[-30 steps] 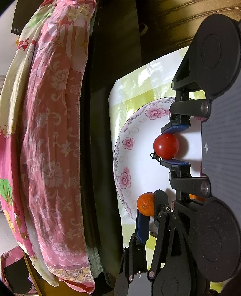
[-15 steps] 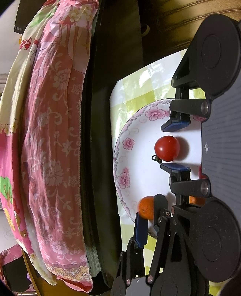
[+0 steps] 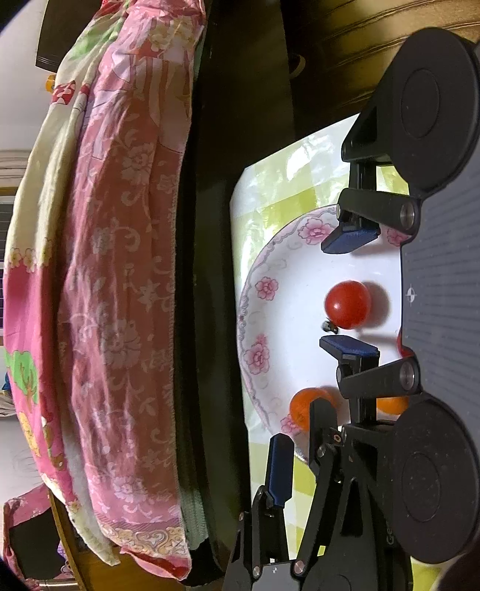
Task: Organize fruits
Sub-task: 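Open both tools to release the tangerine and tomato onto the plate, then move both tools back toward the dark tomato and tangerine on the cloth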
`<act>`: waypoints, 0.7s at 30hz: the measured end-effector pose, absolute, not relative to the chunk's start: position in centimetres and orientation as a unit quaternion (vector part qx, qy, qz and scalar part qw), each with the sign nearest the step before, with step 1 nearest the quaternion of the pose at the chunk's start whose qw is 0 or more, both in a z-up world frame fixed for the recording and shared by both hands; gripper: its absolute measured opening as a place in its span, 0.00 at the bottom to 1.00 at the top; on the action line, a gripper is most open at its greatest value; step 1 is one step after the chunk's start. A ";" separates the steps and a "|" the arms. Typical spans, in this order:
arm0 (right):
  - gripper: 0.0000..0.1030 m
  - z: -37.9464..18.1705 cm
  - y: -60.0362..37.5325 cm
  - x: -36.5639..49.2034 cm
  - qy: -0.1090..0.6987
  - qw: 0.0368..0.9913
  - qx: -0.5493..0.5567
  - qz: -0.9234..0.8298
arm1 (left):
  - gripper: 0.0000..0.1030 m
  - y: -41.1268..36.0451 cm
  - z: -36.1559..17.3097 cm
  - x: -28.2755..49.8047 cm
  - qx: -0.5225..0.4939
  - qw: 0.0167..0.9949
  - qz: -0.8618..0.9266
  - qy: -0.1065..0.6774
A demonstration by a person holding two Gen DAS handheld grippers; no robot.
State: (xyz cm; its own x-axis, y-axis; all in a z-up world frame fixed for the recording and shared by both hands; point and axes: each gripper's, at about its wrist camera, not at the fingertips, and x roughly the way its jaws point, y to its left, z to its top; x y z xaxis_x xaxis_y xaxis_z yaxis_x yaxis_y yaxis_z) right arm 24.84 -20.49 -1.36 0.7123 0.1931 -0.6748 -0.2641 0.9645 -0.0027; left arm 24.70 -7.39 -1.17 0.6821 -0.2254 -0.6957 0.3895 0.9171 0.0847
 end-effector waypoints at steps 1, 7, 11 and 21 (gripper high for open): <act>0.46 -1.2 -20.5 24.8 0.357 0.925 -0.048 0.124 | 0.45 -7.3 -1.0 24.5 0.113 0.911 -0.169 0.359; 0.46 0.2 -21.0 24.2 0.340 0.933 -0.033 0.113 | 0.45 -6.7 0.3 23.6 0.110 0.915 -0.167 0.351; 0.46 1.1 -21.2 23.5 0.331 0.937 -0.028 0.110 | 0.45 -6.6 1.2 22.7 0.108 0.917 -0.168 0.346; 0.46 2.6 -20.1 19.5 0.332 0.935 -0.035 0.119 | 0.46 -5.9 3.0 18.9 0.116 0.915 -0.182 0.340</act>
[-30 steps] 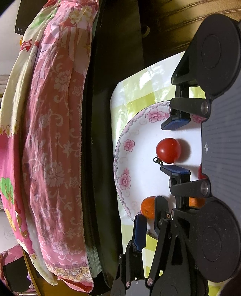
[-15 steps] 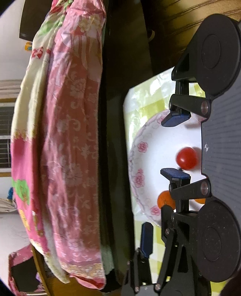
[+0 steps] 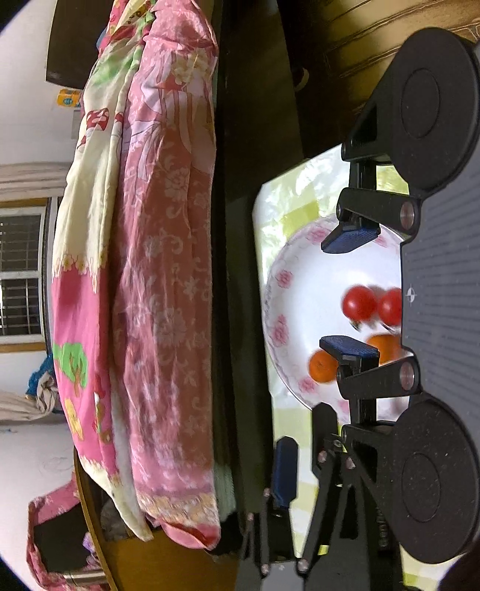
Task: Organize fruits
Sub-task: 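Move both tools back toward the dark tomato and tangerine on the cloth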
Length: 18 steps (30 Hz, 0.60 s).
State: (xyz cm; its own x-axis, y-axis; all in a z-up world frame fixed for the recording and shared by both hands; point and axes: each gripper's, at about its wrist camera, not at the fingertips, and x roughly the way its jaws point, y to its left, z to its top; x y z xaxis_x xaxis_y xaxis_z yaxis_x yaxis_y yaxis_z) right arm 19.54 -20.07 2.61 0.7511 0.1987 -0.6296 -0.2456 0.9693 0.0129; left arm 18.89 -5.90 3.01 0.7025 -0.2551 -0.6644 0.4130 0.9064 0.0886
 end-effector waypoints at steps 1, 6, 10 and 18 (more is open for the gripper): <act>0.46 2.6 -19.9 19.0 0.334 0.934 -0.038 0.121 | 0.46 -5.7 3.0 18.4 0.116 0.914 -0.183 0.342; 0.46 2.6 -19.1 16.6 0.343 0.929 -0.042 0.130 | 0.46 -5.0 2.7 16.4 0.117 0.909 -0.186 0.354; 0.46 2.2 -18.5 14.8 0.357 0.923 -0.041 0.137 | 0.46 -4.4 2.4 15.0 0.119 0.905 -0.188 0.363; 0.46 0.6 -17.0 12.0 0.389 0.906 -0.059 0.155 | 0.46 -3.3 1.7 12.8 0.123 0.894 -0.188 0.387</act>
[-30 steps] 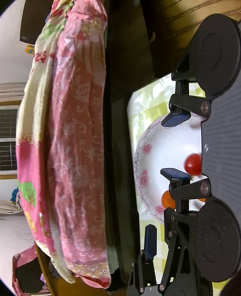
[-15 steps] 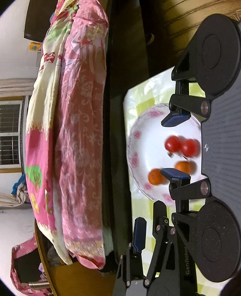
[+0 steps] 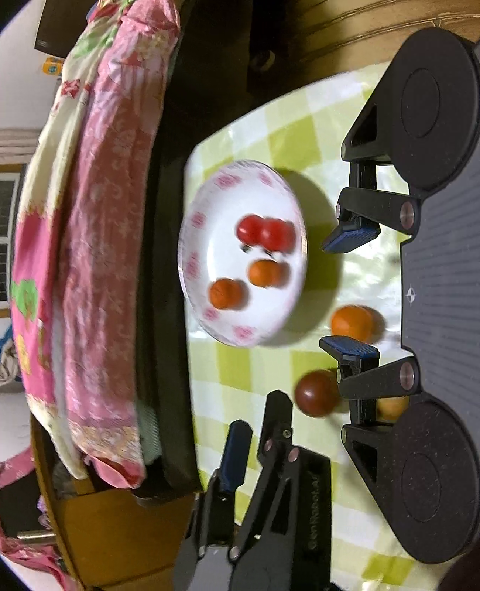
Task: Organize fruits
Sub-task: 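Move both tools back toward the dark tomato and tangerine on the cloth, then grasp the dark brown tomato with the left tool while the right tool grasps a tangerine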
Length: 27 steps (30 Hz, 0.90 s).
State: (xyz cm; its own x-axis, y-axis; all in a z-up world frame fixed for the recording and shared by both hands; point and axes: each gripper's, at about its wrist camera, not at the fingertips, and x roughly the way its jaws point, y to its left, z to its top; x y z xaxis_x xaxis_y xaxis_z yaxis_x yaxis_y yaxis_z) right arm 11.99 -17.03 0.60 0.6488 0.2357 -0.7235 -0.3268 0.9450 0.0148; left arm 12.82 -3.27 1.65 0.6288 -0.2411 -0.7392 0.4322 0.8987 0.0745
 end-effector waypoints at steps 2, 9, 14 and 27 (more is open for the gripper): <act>0.46 0.3 -16.7 11.8 0.395 0.903 -0.060 0.159 | 0.46 -3.0 1.4 12.5 0.121 0.892 -0.188 0.394; 0.46 -1.2 -15.9 12.1 0.409 0.894 -0.075 0.166 | 0.46 -2.9 0.2 12.5 0.118 0.885 -0.197 0.405; 0.46 -2.1 -15.5 12.9 0.415 0.890 -0.081 0.173 | 0.46 -3.5 -0.7 13.1 0.123 0.879 -0.206 0.411; 0.25 -2.7 -16.0 13.7 0.438 0.881 -0.061 0.166 | 0.52 -4.2 -2.2 15.1 0.112 0.866 -0.227 0.431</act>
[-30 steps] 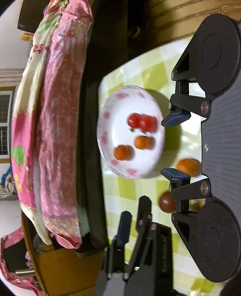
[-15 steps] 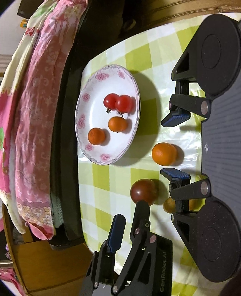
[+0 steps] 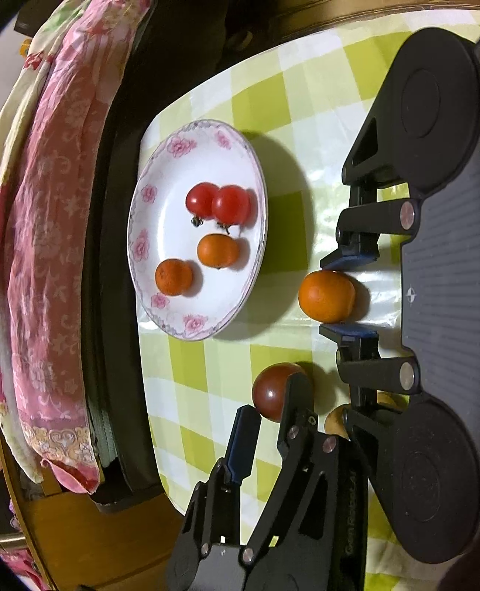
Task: Organize fruits
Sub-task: 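Grasp the dark brown tomato with the left tool while the right tool grasps a tangerine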
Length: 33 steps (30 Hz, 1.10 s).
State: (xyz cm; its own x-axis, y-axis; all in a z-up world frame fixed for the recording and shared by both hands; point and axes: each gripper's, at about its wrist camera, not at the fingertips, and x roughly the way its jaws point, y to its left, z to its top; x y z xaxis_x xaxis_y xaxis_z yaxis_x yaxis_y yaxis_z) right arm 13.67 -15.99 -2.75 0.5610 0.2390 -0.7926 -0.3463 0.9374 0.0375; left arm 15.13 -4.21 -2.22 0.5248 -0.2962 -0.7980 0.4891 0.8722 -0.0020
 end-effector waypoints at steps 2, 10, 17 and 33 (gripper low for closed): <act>0.25 -2.5 -16.0 13.6 0.440 0.881 -0.061 0.164 | 0.52 -4.2 -2.6 15.4 0.108 0.863 -0.225 0.440; 0.25 -2.1 -15.8 13.4 0.446 0.881 -0.059 0.146 | 0.48 -4.5 -3.8 16.2 0.107 0.862 -0.212 0.448; 0.26 -2.3 -15.1 13.4 0.443 0.883 -0.068 0.138 | 0.46 -4.7 -3.8 15.9 0.108 0.868 -0.192 0.446; 0.25 -0.8 -15.4 12.9 0.441 0.888 -0.047 0.122 | 0.45 -6.4 -0.7 14.9 0.127 0.880 -0.127 0.440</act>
